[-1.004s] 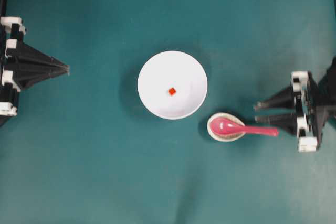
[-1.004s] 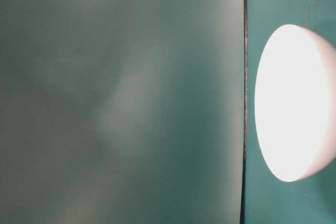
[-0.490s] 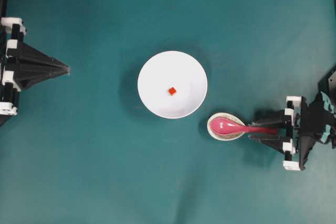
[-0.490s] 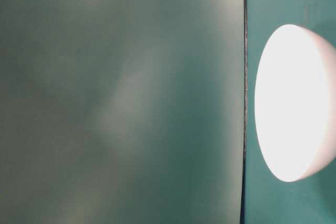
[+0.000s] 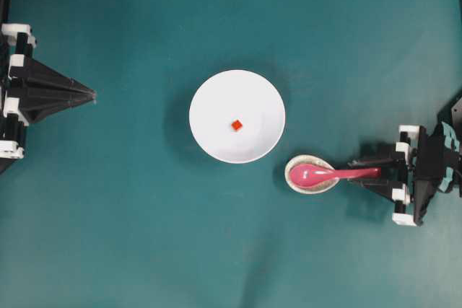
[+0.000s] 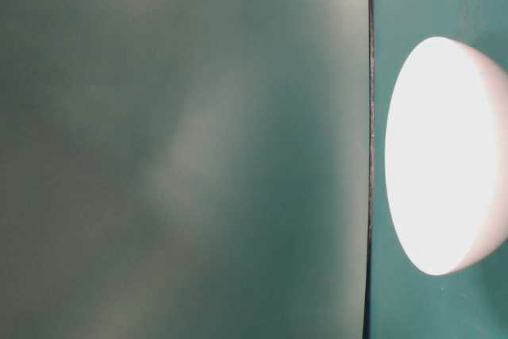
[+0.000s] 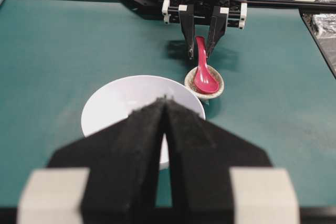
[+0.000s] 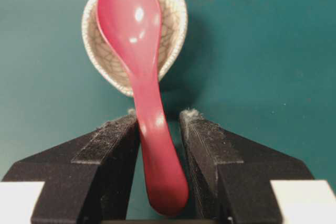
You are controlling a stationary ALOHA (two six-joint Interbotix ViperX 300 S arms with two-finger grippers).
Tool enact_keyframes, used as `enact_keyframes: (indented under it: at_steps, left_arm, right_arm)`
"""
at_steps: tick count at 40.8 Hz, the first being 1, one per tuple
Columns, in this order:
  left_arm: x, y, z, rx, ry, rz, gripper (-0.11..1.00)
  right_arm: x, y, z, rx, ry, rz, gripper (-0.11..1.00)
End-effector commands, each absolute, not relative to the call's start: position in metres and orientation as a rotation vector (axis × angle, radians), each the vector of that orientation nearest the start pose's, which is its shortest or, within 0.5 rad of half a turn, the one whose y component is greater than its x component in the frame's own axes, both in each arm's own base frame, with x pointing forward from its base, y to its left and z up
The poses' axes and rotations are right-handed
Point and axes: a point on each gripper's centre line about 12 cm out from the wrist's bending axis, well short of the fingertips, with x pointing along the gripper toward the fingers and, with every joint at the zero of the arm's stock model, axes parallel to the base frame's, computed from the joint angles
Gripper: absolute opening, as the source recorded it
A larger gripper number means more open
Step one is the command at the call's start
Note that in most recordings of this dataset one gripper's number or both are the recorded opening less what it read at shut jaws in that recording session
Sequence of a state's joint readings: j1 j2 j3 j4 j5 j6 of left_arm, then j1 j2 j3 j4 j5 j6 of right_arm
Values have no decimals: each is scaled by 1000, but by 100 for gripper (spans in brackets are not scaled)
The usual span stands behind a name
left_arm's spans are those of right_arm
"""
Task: Grip the spoon and scoop the red block from the bowl with right arm.
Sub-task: 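Close the right gripper on the pink spoon's handle end, then lift the spoon and swing it over the white bowl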
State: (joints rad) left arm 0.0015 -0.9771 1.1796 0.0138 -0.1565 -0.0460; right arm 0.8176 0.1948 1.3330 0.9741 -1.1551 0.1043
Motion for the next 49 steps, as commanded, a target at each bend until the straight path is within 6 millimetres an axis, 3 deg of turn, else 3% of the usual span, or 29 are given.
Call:
enact_keyframes:
  at_steps: [1, 16, 31, 37, 49]
  left_arm:
    - [199, 0, 288, -31, 21, 1, 0]
    - [200, 0, 287, -31, 31, 1, 0]
    - [199, 0, 287, -31, 41, 2, 0]
    - [200, 0, 287, -31, 40, 2, 0]
    - [200, 0, 287, -31, 38, 1, 0]
  right_arm:
    - [198, 82, 68, 177, 368, -156, 43]
    - [200, 85, 70, 174, 352, -150, 42]
    - [204, 91, 73, 160, 338, -127, 21]
    - [209, 95, 87, 199, 287, -113, 21]
    - [228, 90, 147, 323, 234, -101, 21]
